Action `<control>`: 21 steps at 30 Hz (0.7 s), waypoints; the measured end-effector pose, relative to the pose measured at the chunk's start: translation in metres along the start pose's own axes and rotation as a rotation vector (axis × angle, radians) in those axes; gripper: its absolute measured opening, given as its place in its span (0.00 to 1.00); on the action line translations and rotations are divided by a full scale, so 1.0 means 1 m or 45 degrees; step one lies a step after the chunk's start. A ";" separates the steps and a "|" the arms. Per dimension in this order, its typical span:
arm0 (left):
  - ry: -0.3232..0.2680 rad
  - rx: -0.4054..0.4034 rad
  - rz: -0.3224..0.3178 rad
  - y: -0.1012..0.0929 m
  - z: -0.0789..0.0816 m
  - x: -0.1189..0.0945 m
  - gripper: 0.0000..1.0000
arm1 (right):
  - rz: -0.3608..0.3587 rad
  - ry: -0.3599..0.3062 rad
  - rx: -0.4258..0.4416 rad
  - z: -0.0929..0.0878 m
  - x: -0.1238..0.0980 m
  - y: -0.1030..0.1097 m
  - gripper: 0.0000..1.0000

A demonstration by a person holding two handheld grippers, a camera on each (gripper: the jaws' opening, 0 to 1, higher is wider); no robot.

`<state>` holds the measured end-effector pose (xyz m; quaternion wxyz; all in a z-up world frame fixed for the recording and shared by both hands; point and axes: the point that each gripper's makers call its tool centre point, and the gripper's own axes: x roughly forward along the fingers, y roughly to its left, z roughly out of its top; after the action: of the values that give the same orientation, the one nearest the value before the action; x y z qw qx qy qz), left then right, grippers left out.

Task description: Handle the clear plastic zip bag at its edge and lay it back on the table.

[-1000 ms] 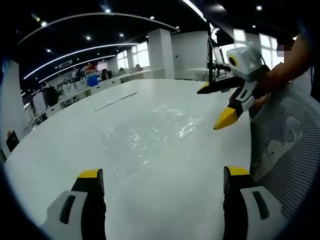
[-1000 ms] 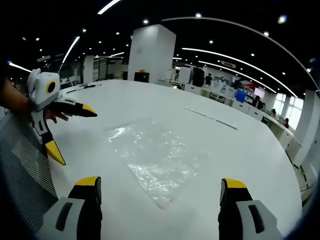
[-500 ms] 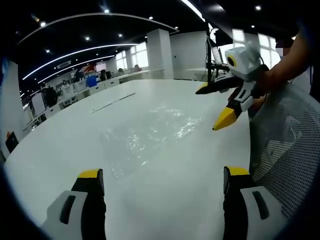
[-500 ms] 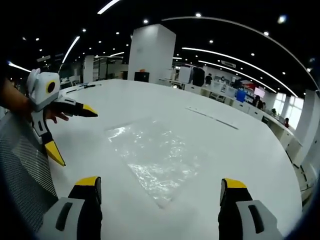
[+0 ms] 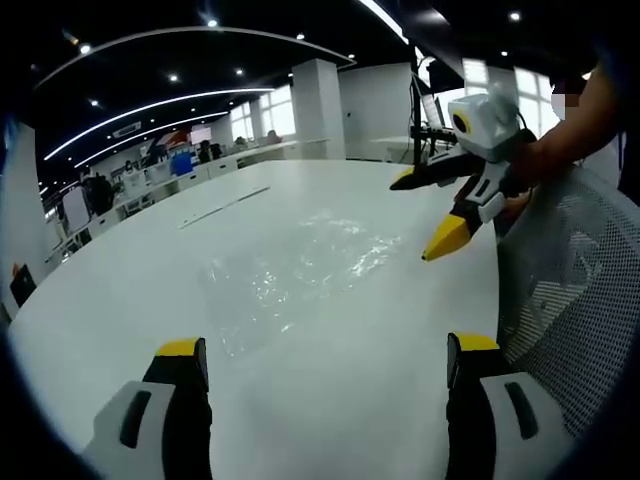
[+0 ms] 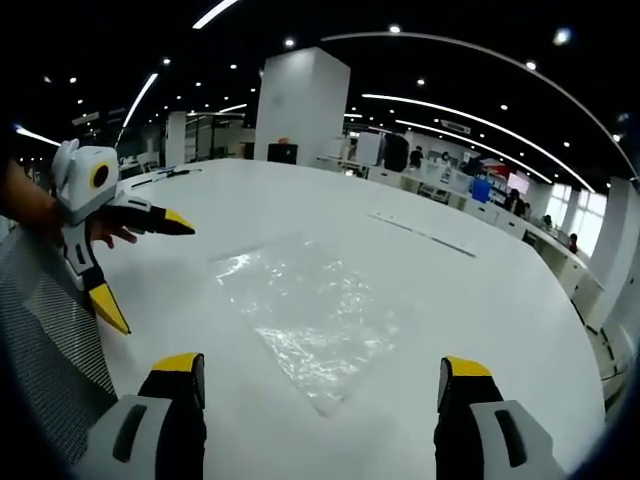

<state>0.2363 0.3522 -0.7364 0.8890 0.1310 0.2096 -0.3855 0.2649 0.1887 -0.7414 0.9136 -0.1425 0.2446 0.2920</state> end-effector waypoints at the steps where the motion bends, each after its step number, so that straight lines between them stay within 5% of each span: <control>1: -0.001 0.000 0.001 0.000 0.000 0.000 0.99 | 0.001 -0.001 0.001 0.000 0.000 0.000 0.98; 21: 0.002 0.002 -0.015 -0.005 0.002 0.000 0.99 | -0.011 0.000 0.016 0.000 0.000 -0.002 0.96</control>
<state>0.2329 0.3479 -0.7353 0.8865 0.1307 0.2108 -0.3907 0.2659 0.1874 -0.7415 0.9157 -0.1380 0.2458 0.2865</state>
